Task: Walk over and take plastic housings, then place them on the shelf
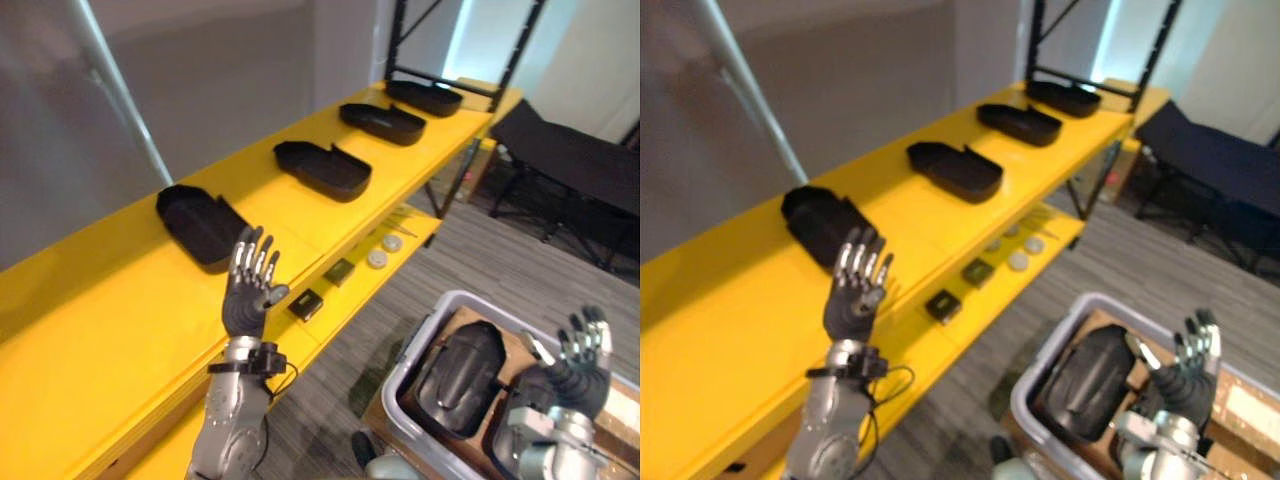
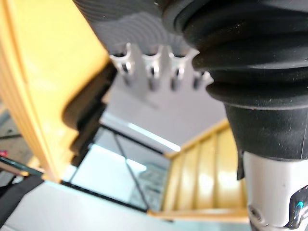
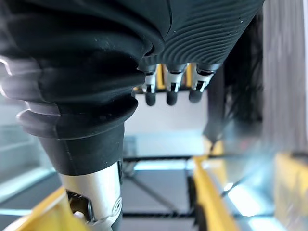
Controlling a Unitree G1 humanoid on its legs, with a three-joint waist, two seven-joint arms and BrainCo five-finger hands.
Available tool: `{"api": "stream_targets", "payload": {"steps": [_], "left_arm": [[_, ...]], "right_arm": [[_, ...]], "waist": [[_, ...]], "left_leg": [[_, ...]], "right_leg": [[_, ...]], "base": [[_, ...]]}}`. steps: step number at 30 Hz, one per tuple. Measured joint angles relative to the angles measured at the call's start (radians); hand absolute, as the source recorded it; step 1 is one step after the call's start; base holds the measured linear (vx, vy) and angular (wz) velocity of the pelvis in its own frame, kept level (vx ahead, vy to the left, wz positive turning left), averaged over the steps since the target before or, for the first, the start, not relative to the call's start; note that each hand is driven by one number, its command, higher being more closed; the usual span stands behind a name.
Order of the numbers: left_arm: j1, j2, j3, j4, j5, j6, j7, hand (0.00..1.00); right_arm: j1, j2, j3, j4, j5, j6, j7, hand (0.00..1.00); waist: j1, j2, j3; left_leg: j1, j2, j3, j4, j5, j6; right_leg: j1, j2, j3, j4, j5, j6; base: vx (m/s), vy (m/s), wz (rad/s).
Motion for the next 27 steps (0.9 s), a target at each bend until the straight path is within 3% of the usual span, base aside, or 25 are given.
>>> {"api": "stream_targets", "payload": {"steps": [4, 6, 10, 13, 14, 18, 20, 21, 22, 24, 26, 27], "left_arm": [[0.048, -0.009, 0.067, -0.023, 0.002, 0.004, 0.0, 0.0], [0.084, -0.033, 0.13, -0.06, 0.001, -0.006, 0.01, 0.0], [0.102, -0.031, 0.142, -0.099, 0.001, -0.04, 0.015, 0.0], [0.042, -0.031, 0.137, -0.1, 0.003, -0.085, 0.034, 0.0], [0.023, -0.031, 0.139, -0.1, 0.003, -0.1, 0.033, 0.0], [0.033, -0.032, 0.13, -0.107, 0.004, -0.128, 0.011, 0.0], [0.063, -0.032, 0.129, -0.119, 0.038, -0.128, 0.009, 0.0], [0.074, -0.034, 0.13, -0.12, 0.039, -0.126, 0.009, 0.0], [0.077, -0.033, 0.133, -0.119, 0.038, -0.124, 0.011, 0.0], [0.074, -0.03, 0.151, -0.12, 0.038, -0.119, 0.014, 0.0], [0.088, -0.029, 0.18, -0.122, 0.038, -0.103, 0.035, 0.0], [0.095, -0.03, 0.196, -0.121, 0.038, -0.088, 0.054, 0.0]], "right_arm": [[-0.071, -0.008, 0.057, 0.0, 0.001, 0.003, 0.018, 0.0], [-0.129, -0.02, 0.094, 0.006, 0.001, 0.01, 0.026, 0.0], [-0.201, -0.02, 0.151, 0.03, 0.003, 0.024, 0.042, 0.0], [-0.288, -0.019, 0.183, 0.096, -0.001, 0.031, -0.003, 0.0], [-0.289, -0.013, 0.183, 0.102, -0.001, 0.04, -0.027, 0.0], [-0.156, 0.04, 0.185, 0.081, -0.001, 0.044, -0.04, 0.0], [-0.056, 0.059, 0.204, 0.033, 0.0, 0.046, 0.006, 0.0], [-0.032, 0.059, 0.21, 0.024, 0.0, 0.046, 0.035, 0.0], [-0.026, 0.057, 0.216, 0.024, 0.001, 0.046, 0.059, 0.0], [-0.05, 0.054, 0.229, 0.024, 0.0, 0.045, 0.091, 0.0], [-0.13, 0.047, 0.275, 0.047, 0.001, 0.032, 0.085, 0.0], [-0.185, 0.041, 0.299, 0.093, 0.001, 0.029, 0.074, 0.0]], "waist": [[0.039, 0.034, 0.001], [0.074, 0.039, 0.017], [0.104, 0.029, 0.066], [0.115, 0.021, 0.127], [0.118, 0.02, 0.164], [0.113, 0.013, 0.187], [0.11, -0.002, 0.198], [0.109, 0.005, 0.202], [0.109, -0.002, 0.202], [0.113, -0.008, 0.196], [0.116, -0.015, 0.189], [0.124, -0.03, 0.18]], "left_leg": [[-0.052, -0.034, -0.128, 0.111, -0.078, 0.045], [-0.088, -0.056, -0.232, 0.156, -0.112, 0.067], [-0.132, -0.059, -0.232, 0.244, -0.158, 0.08], [-0.23, -0.077, -0.268, 0.361, -0.189, 0.096], [-0.229, -0.085, -0.274, 0.384, -0.198, 0.105], [-0.22, -0.095, -0.238, 0.451, -0.236, 0.135], [-0.2, -0.094, -0.187, 0.438, -0.229, 0.155], [-0.193, -0.08, -0.158, 0.418, -0.211, 0.165], [-0.181, -0.076, -0.131, 0.383, -0.184, 0.168], [-0.168, -0.066, -0.087, 0.285, -0.111, 0.166], [-0.153, -0.05, -0.048, 0.17, -0.017, 0.154], [-0.161, -0.039, -0.031, 0.166, 0.001, 0.144]], "right_leg": [[-0.02, 0.007, 0.042, -0.001, 0.014, 0.016], [-0.04, 0.009, 0.069, -0.003, 0.022, 0.023], [-0.056, 0.005, 0.085, 0.01, 0.028, 0.031], [-0.128, 0.003, 0.087, 0.07, 0.039, 0.045], [-0.125, -0.001, 0.083, 0.086, 0.045, 0.055], [-0.119, -0.01, 0.083, 0.108, 0.059, 0.076], [-0.114, -0.023, 0.018, 0.089, 0.118, 0.036], [-0.126, -0.026, -0.042, 0.117, 0.107, 0.007], [-0.152, -0.027, -0.117, 0.2, 0.057, -0.021], [-0.195, -0.04, -0.234, 0.391, -0.049, -0.044], [-0.191, -0.107, -0.36, 0.597, -0.165, -0.091], [-0.161, -0.155, -0.389, 0.646, -0.191, -0.088]], "base": [[-0.01, 0.11, -0.35], [-0.03, 0.109, -0.36], [-0.07, 0.118, -0.14], [-0.15, 0.121, -0.02], [-0.17, 0.126, -0.07], [-0.18, 0.135, -0.39], [-0.2, 0.053, -0.58], [-0.16, 0.008, -0.58], [-0.17, 0.006, -0.67], [-0.11, -0.026, -0.57], [-0.09, -0.136, -0.58], [-0.08, -0.208, -0.58]]}}
